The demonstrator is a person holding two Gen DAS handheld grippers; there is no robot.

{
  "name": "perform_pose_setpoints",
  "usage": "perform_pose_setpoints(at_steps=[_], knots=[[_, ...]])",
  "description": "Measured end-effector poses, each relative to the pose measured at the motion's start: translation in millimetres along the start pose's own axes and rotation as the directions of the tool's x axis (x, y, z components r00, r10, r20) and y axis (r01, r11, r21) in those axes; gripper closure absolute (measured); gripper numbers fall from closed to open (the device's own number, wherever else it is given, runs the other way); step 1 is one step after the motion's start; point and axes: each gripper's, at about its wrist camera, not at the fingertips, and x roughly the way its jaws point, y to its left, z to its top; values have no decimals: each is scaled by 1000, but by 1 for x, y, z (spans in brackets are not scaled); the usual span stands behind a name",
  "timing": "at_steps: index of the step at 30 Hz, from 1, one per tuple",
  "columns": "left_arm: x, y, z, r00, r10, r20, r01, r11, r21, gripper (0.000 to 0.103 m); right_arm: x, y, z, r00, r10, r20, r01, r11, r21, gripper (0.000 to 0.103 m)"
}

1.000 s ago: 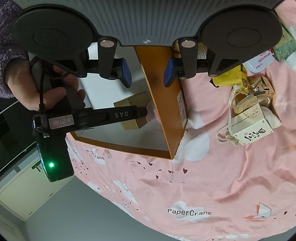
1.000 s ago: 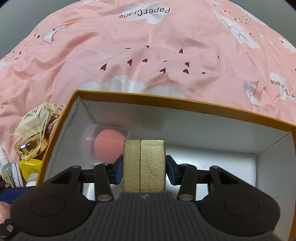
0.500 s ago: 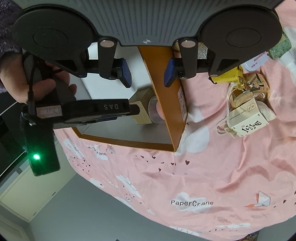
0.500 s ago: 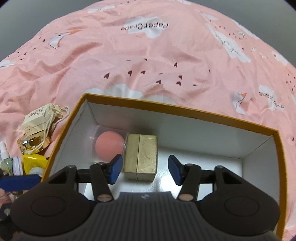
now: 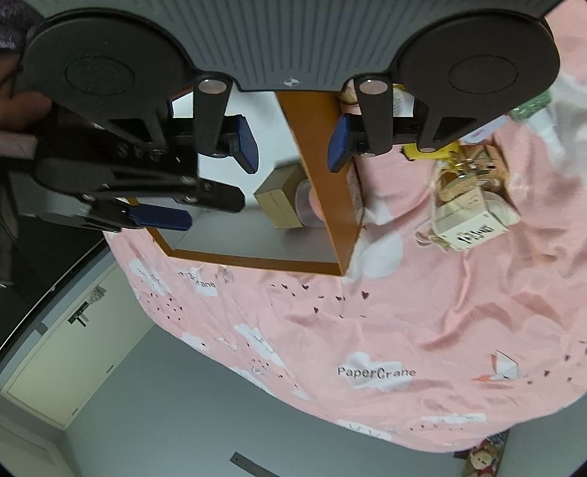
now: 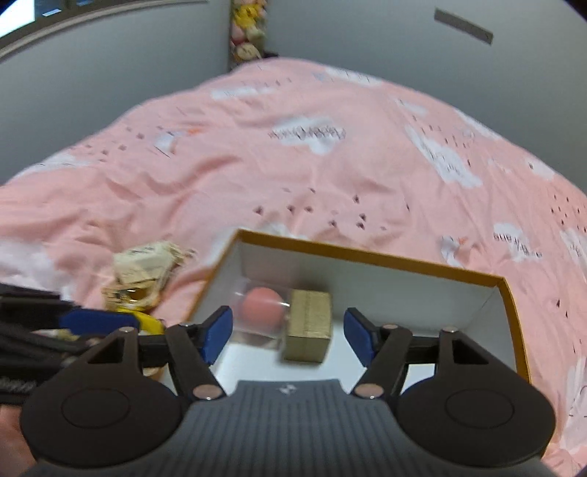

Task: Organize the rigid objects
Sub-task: 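Withdraw both tools from the orange box back toward the pile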

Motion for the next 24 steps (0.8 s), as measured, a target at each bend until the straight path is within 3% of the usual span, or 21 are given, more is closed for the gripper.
perform_pose_setpoints(at_steps=[5, 9, 14, 16, 19, 24], knots=[[-18, 0, -11, 996, 82, 29, -84, 995, 48, 53, -23, 29, -12, 995, -18, 101, 26, 997, -77, 37], [-32, 6, -23, 989, 131, 62, -135, 988, 70, 51, -30, 45, -21, 988, 13, 153, 7, 991, -133, 37], [-48, 16, -39, 968, 221, 116, -230, 970, 79, 48, -35, 67, -29, 979, 42, 201, 5, 974, -227, 37], [-52, 22, -44, 961, 247, 125, -257, 964, 71, 48, -40, 72, -35, 968, 99, 232, -36, 964, -262, 35], [-59, 32, -48, 958, 260, 124, -268, 962, 47, 47, -43, 84, -37, 963, 148, 224, -79, 954, -290, 30], [-69, 57, -54, 967, 246, 58, -246, 969, -4, 43, -37, 109, -44, 968, 181, 174, -101, 916, -389, 21]])
